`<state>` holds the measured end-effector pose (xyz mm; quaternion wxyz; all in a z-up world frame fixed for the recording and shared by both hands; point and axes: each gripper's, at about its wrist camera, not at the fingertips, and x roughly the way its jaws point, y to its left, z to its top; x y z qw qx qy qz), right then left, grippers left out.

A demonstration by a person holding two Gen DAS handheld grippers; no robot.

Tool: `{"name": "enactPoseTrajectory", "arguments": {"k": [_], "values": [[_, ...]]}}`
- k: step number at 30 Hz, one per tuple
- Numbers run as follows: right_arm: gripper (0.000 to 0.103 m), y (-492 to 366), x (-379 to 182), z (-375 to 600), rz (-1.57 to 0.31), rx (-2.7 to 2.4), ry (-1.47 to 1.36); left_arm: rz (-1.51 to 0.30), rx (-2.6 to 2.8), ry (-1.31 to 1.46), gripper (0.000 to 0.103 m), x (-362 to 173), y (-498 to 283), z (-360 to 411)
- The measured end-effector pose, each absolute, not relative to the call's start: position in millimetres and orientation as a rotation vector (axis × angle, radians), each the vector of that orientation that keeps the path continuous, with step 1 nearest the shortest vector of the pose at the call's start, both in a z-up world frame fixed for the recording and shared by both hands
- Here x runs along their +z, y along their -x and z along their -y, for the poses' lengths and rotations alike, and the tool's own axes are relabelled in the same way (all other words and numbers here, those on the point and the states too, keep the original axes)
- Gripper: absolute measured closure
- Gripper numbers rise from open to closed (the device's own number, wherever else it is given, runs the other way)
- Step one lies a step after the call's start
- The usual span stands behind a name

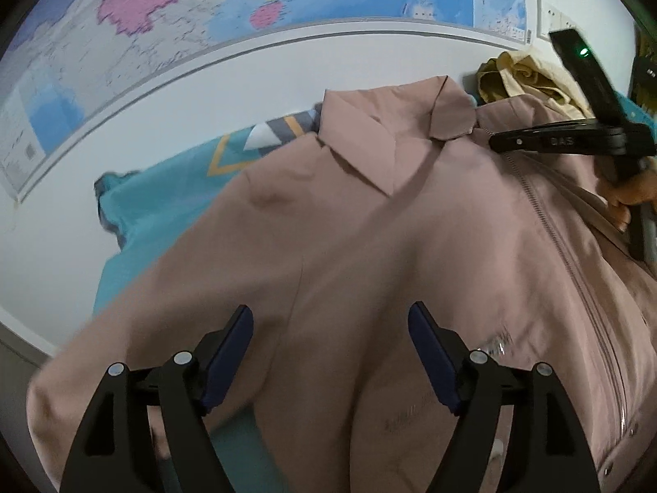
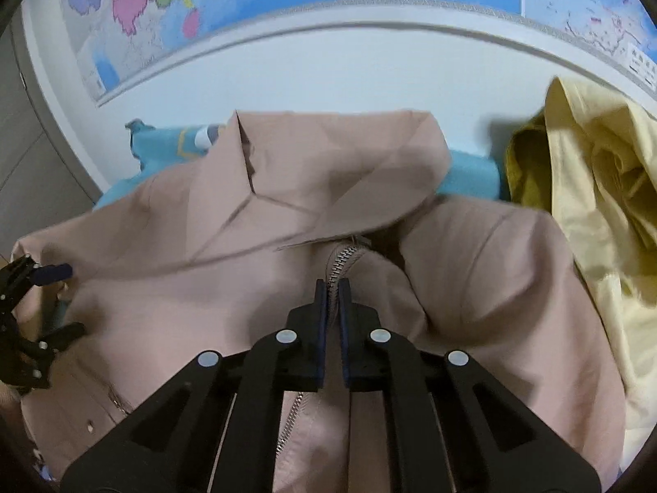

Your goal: Fold large clothes

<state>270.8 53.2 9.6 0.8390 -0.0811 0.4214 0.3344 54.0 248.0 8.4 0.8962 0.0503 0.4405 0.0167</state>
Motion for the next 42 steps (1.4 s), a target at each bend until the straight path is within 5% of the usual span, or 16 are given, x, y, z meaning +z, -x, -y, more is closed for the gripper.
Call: {"name": "enactPoseTrajectory", "arguments": {"k": [4,7,14,18,26,29,30,31,32,34,42], "values": [[0.06,-250,20,-15,-0.893,0.749,0.105,-0.924,0.011,-0.074,0.022,2,-19,-255],[0.051,-216,40,31,-0.85,0.793,0.041,-0.939,0.007,-0.025,0.022,-2,12,-265],[0.049,-117,28,140,-0.988,0.913,-0.194,-0.947,-0.099,0.146,0.018,-2,65,-273],[0.048,-78,7,165,-1.074,0.932,-0.313,-0.948,-0.205,0.147,0.009,-2,86,-252],[0.039,-53,-22,172,-1.18,0.925,-0.449,-1.024,-0.229,0.148,0.009,-28,98,-223],[0.033,-49,-20,164,-1.189,0.947,-0.456,-1.012,-0.185,0.168,0.036,-25,100,-226],[0.033,-48,-20,159,-1.192,0.953,-0.437,-1.011,-0.167,0.175,0.057,-24,101,-228],[0.041,-46,-19,157,-1.192,0.956,-0.418,-1.012,-0.148,0.194,0.077,-23,101,-233],[0.068,-46,-21,158,-1.202,0.97,-0.427,-1.021,-0.124,0.231,0.083,-23,101,-240],[0.094,-46,-28,159,-1.242,0.986,-0.468,-1.012,-0.129,0.304,0.093,-19,105,-251],[0.095,-21,25,174,-1.066,1.037,-0.347,-0.995,-0.118,0.296,0.095,-4,128,-256]]}}
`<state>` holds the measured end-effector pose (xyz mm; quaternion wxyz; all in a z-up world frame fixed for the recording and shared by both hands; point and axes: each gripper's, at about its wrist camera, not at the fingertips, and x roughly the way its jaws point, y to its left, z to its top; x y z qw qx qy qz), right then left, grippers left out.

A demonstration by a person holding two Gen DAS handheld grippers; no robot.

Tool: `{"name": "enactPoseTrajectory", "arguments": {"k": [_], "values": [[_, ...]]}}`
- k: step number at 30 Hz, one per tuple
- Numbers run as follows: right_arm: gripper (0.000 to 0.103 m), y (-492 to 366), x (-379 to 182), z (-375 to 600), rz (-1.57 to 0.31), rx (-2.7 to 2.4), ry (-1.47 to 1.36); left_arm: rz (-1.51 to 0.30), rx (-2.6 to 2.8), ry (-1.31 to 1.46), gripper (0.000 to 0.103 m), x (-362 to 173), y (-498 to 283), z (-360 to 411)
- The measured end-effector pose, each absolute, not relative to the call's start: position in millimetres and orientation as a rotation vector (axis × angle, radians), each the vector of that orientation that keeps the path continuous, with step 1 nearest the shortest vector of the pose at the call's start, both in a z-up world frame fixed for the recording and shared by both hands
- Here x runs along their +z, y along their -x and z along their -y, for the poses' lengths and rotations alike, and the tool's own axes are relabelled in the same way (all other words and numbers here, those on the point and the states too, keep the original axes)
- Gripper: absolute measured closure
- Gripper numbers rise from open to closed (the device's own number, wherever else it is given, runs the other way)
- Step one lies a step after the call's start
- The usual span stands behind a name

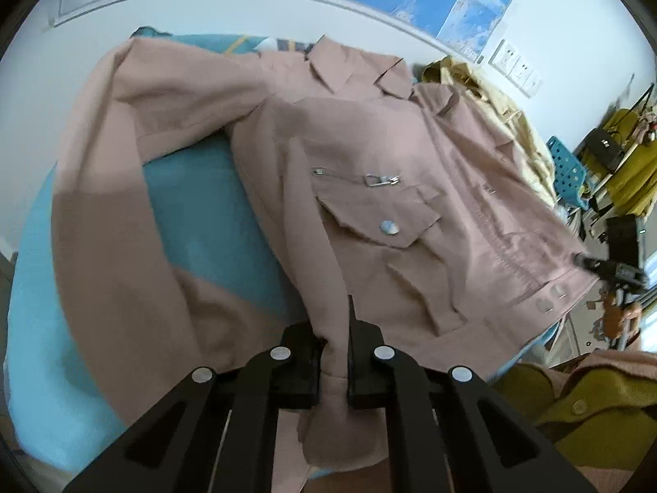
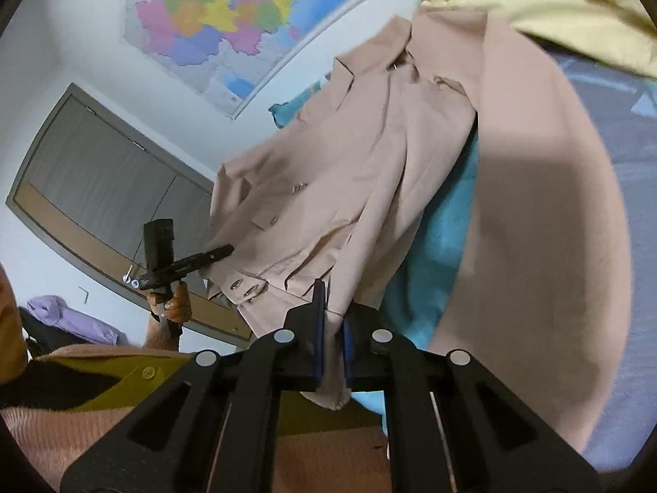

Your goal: Fold large clothes

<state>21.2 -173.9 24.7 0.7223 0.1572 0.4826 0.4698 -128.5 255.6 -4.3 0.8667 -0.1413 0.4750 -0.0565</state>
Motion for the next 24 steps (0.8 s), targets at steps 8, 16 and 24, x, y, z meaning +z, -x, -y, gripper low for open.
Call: {"name": "enactPoseTrajectory", "arguments": {"k": [8,16,24], "values": [[0.038,-33,16,202,-1.062,0.854,-0.287,-0.878,-0.004,0.162,0.044,14,140,-258],[0.017,-77,15,217,-0.933,0.539,-0.08,-0.665,-0.081,0.029,0.027,70,133,-225],[0.099,-96,-4,207,-1.003,0.698,-0.109,-0.75,-0.249,-0.069,0.027,50,60,-152]]}}
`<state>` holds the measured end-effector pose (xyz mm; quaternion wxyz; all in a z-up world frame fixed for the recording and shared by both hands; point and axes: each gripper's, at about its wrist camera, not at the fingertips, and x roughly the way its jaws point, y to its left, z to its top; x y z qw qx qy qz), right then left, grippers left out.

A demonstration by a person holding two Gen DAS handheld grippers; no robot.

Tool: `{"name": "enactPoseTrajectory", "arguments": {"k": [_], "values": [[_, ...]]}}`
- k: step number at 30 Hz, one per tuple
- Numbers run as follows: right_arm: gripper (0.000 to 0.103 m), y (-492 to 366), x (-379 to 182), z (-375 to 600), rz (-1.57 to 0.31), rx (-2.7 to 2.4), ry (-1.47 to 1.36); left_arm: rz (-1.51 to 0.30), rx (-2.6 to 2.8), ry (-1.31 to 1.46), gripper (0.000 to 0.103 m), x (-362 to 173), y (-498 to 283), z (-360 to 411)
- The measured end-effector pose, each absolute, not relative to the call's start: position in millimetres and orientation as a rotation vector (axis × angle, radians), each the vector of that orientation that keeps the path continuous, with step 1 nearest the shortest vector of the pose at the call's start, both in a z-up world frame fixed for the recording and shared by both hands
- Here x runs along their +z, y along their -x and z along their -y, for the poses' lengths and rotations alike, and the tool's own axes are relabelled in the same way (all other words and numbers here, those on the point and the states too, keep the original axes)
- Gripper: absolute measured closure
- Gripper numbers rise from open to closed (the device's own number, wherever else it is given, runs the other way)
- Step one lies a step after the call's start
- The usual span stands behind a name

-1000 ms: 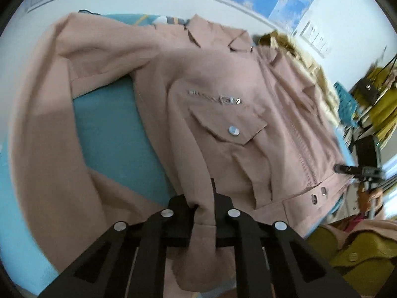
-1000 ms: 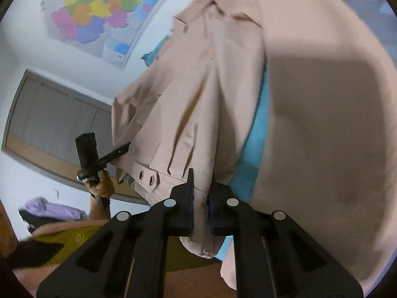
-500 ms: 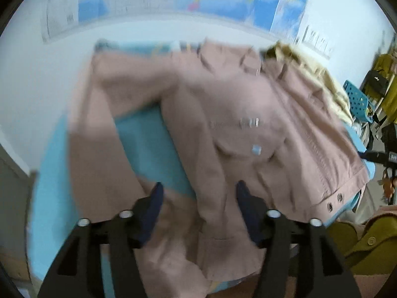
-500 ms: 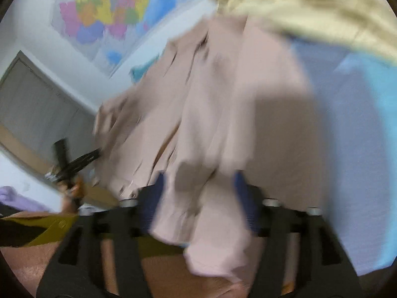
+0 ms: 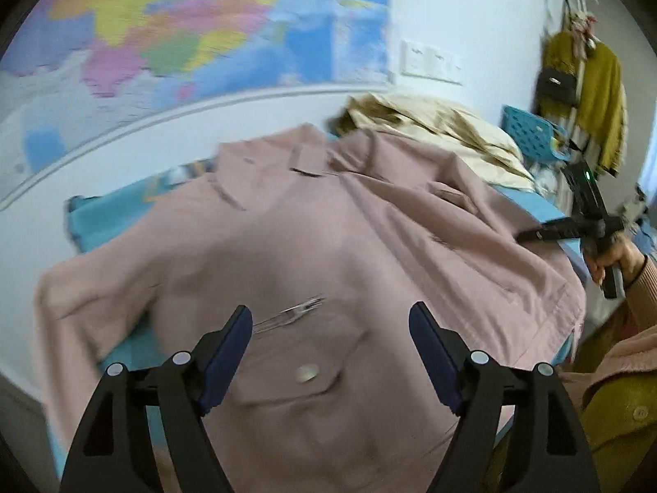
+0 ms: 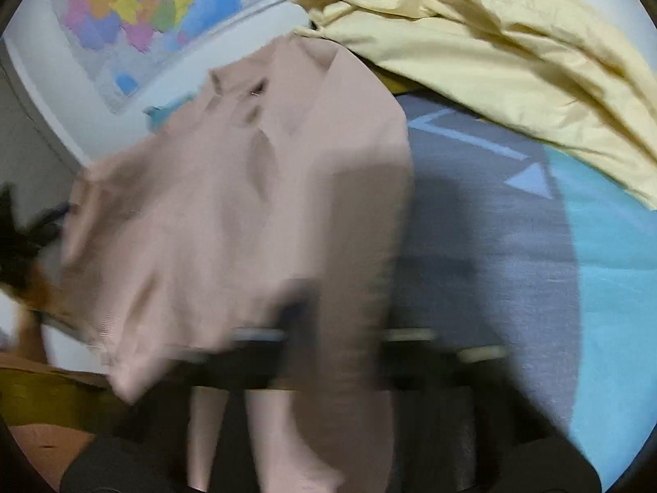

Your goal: Fold large clothes

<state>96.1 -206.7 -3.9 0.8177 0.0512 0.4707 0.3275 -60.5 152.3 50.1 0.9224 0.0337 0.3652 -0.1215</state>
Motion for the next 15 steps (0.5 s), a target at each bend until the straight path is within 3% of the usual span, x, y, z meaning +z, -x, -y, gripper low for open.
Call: {"name": "enactPoseTrajectory", "arguments": {"k": [9,12,15], "values": [[0.099,-96,121,227,-0.8,0.895,-0.366,-0.699,-0.45,-0.067,0.027,63,19,-111],[0.099,-103,134,197,-0.816,0.956,-0.358,-0.692,-0.584,-0.014,0.026,72,5,-95],[0.098,-109,137,163,-0.829,1.017,-0.344,-0.685,-0.7,0.056,0.017,73,-5,-82]]}}
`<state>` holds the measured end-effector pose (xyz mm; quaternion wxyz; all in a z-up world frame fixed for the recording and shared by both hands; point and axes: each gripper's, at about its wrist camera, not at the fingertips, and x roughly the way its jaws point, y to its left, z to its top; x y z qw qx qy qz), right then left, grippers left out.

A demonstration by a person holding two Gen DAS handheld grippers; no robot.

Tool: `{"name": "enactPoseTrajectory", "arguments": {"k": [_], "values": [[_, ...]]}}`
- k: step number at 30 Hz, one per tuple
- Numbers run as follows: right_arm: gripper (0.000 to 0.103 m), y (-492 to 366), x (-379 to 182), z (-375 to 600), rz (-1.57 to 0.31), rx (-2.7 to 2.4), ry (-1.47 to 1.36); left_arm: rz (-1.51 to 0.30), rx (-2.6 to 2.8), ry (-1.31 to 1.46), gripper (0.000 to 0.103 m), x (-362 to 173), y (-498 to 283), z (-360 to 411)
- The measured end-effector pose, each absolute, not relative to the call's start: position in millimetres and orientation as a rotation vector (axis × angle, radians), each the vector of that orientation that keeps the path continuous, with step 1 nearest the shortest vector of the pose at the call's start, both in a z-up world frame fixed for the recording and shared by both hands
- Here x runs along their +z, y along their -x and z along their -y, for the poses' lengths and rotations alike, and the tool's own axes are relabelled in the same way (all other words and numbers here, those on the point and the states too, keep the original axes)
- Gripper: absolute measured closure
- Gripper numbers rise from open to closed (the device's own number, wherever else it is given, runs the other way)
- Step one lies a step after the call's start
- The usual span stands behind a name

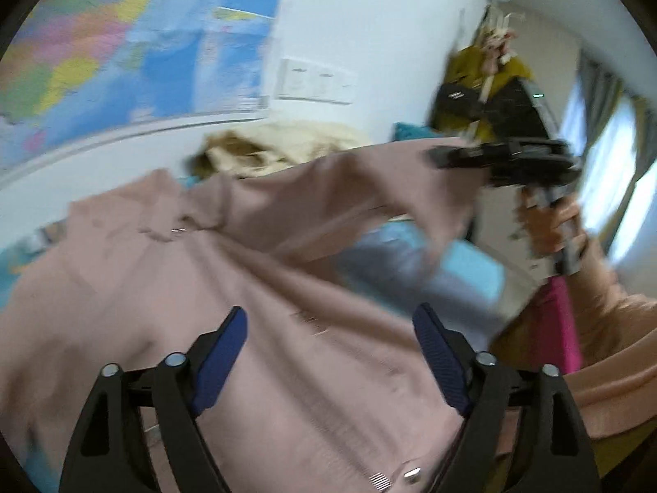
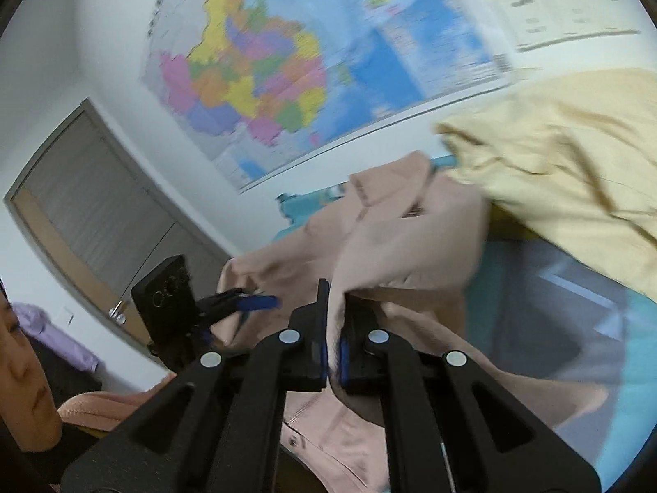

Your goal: Fold large clothes

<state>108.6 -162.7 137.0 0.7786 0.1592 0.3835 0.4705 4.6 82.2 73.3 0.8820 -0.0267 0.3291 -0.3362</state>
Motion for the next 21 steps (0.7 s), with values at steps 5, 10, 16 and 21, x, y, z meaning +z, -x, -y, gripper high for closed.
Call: {"name": "enactPoseTrajectory", "arguments": {"k": [5,10,16,21], "values": [[0.095,-117,139,126,-0.844,1.066,-0.385,-0.731,-0.785,0.191,0.015,57,-29,-63],[0.094,-123,137,107,-0.855,1.079,-0.394,-0.745,-0.835,0.263,0.018,45,-51,-46],[0.09,-122,136,110,-0.849,1.068,-0.387,-0.727,-0.88,0.237,0.102,52,-47,-40],[0.056,-122,129,110,-0.868,1.065,-0.341,-0.619,-0.715,0.15,0.102,91,-12,-104]]}}
